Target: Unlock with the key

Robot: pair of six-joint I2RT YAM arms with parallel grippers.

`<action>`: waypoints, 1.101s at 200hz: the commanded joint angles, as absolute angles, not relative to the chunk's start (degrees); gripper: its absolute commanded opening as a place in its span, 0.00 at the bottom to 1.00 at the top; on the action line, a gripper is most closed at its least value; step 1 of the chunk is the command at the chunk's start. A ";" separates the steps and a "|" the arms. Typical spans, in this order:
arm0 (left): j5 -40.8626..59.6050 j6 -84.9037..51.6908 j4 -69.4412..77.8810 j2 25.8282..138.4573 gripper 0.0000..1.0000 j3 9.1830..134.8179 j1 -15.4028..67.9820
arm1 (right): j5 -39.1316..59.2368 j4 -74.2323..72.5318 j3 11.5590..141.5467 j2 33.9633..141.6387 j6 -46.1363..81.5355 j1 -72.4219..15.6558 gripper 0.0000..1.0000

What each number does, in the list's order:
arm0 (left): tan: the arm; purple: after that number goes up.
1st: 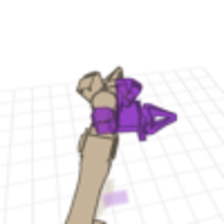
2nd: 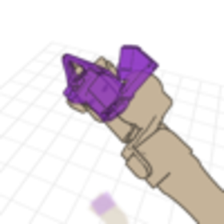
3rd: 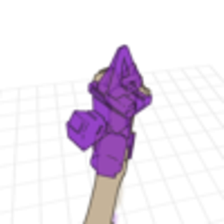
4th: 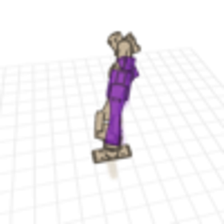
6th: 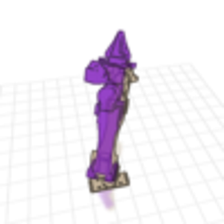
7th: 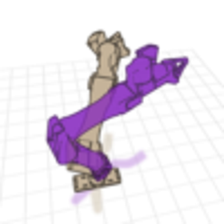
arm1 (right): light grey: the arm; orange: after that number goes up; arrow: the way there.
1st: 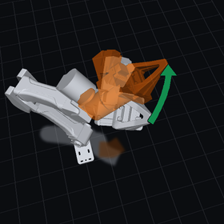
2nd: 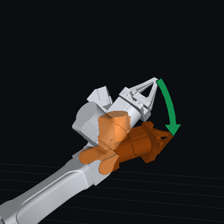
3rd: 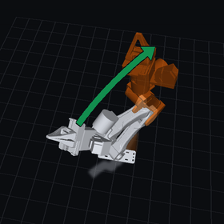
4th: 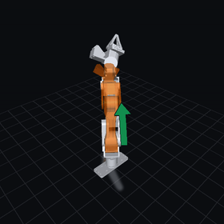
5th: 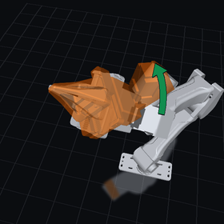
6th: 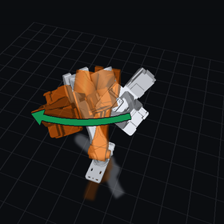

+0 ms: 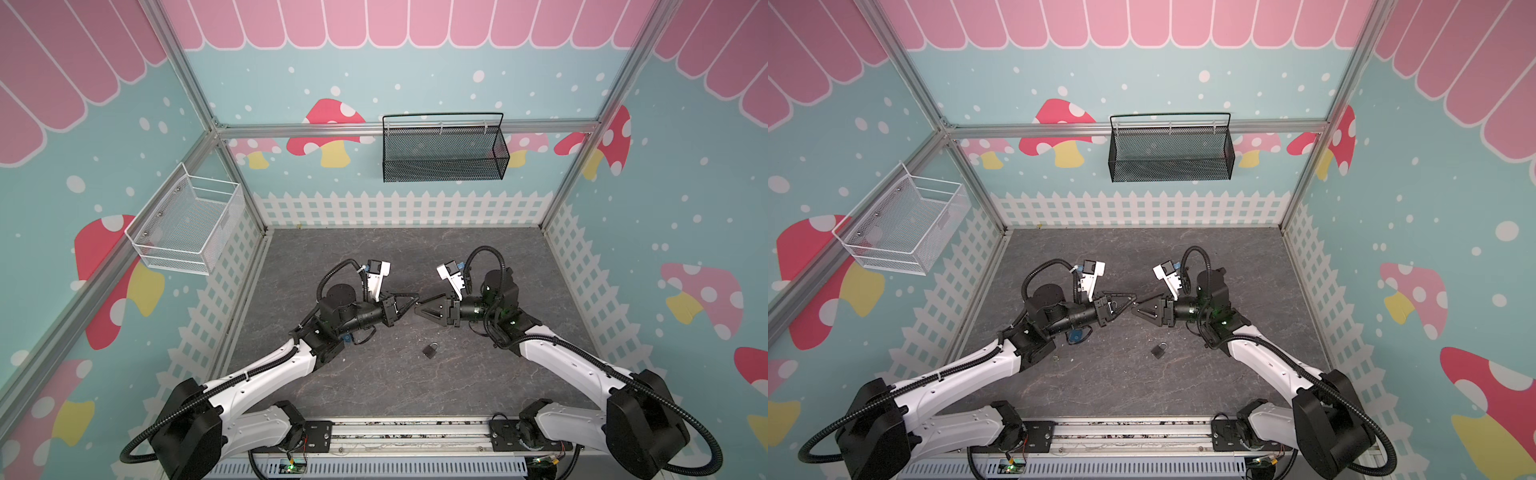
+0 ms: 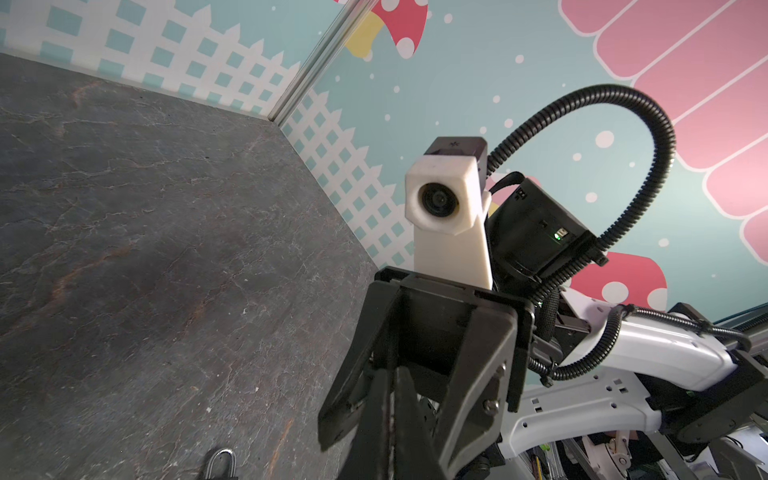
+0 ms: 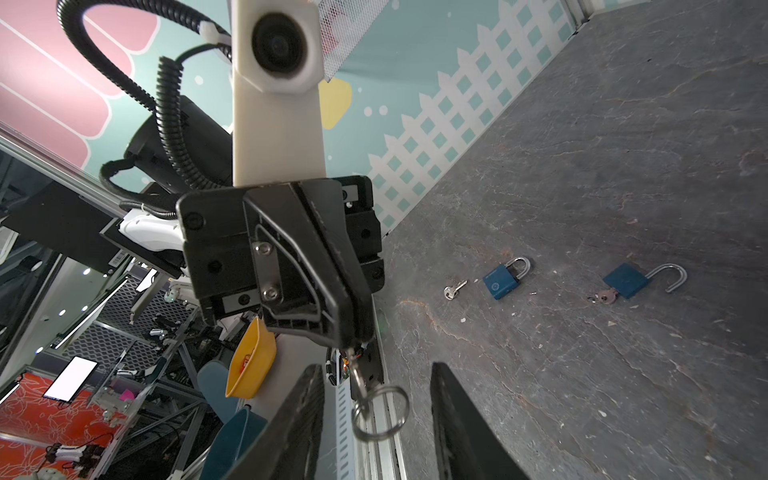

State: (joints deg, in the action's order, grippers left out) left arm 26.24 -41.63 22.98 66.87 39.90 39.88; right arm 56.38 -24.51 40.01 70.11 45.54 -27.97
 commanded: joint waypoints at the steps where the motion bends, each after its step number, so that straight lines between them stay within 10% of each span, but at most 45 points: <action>1: 27.08 -40.17 22.17 67.15 0.00 41.32 39.71 | 57.16 -27.31 39.38 69.01 46.01 -27.41 0.42; 220: 26.07 -41.44 24.71 68.64 0.00 41.40 39.64 | 60.14 -28.82 38.77 72.77 46.32 -27.31 0.19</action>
State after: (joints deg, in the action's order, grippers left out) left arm 26.22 -41.76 23.42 68.42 39.92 39.88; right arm 59.07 -27.31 39.68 71.90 46.39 -27.62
